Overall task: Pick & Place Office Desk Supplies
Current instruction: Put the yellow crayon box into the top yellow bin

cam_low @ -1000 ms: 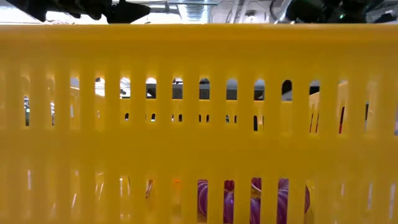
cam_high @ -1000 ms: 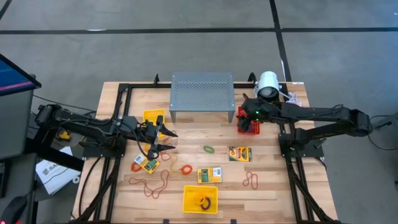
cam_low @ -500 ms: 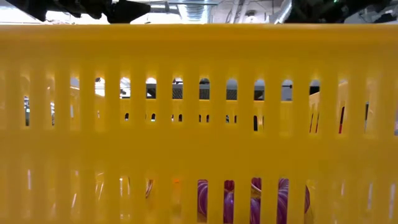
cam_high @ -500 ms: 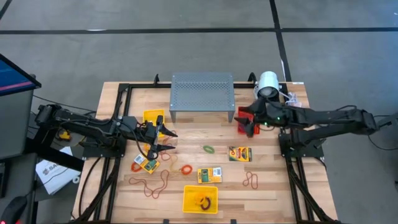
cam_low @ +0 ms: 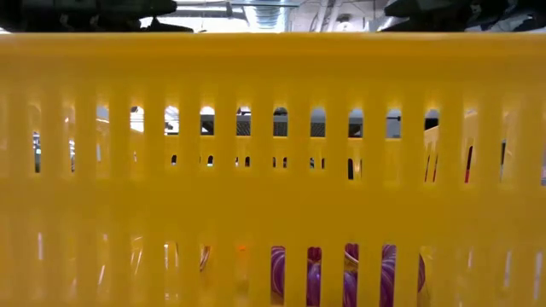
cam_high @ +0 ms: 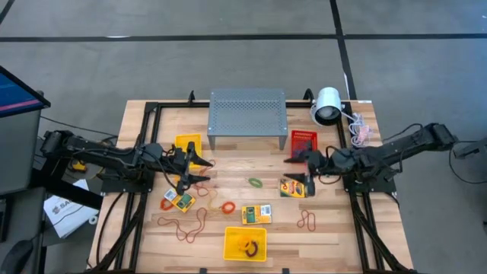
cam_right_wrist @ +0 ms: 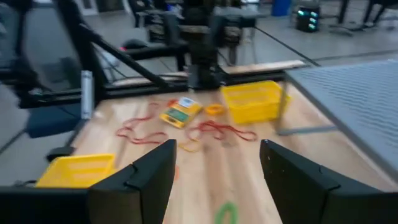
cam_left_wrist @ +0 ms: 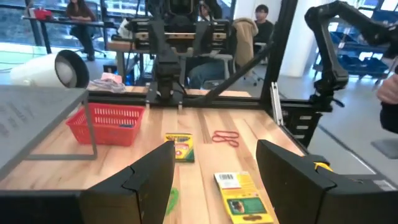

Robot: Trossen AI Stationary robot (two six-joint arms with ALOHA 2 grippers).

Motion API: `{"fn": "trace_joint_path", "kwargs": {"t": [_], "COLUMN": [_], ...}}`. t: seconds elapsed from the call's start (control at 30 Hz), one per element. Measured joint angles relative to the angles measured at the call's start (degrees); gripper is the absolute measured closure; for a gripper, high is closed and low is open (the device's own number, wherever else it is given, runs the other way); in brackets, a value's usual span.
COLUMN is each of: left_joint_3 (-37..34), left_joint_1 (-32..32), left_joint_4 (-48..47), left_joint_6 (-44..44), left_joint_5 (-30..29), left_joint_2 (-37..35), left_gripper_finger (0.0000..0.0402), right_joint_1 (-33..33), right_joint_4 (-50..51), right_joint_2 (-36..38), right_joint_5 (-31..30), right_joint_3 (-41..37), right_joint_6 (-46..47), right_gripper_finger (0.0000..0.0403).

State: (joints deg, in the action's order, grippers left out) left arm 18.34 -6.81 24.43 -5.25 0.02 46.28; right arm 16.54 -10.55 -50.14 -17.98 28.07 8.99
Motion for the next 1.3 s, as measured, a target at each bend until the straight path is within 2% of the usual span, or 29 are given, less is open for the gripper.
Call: {"fn": "trace_joint_path", "kwargs": {"t": [0.27,0.5,1.0,1.3], "left_joint_3": [-0.75,-0.77,-0.77,-0.77], "left_joint_1": [-0.91,-1.53,-1.97,-2.21], "left_joint_4": [-0.52,-5.32,-9.31,-6.97], "left_joint_6": [-3.37,-8.11,-8.8,-9.57], "left_joint_5": [4.96,4.99,5.8,4.25], "left_joint_2": [-2.1,-2.07,-1.71,4.66], "left_gripper_finger": [0.0179,0.0179,0.0179,0.0179], "right_joint_1": [2.99,2.9,3.12,3.47], "right_joint_4": [-8.81,-17.5,-16.49,-15.23], "right_joint_2": [-9.63,-19.02,-25.66,-30.48], "right_joint_5": [-0.06,-0.04,-0.02,-0.01], "right_joint_3": [-0.19,-0.16,3.79,3.87], "right_joint_6": [-0.46,-0.9,0.74,5.58], "right_gripper_finger": [0.0175,0.0175,0.0175,0.0175]}}
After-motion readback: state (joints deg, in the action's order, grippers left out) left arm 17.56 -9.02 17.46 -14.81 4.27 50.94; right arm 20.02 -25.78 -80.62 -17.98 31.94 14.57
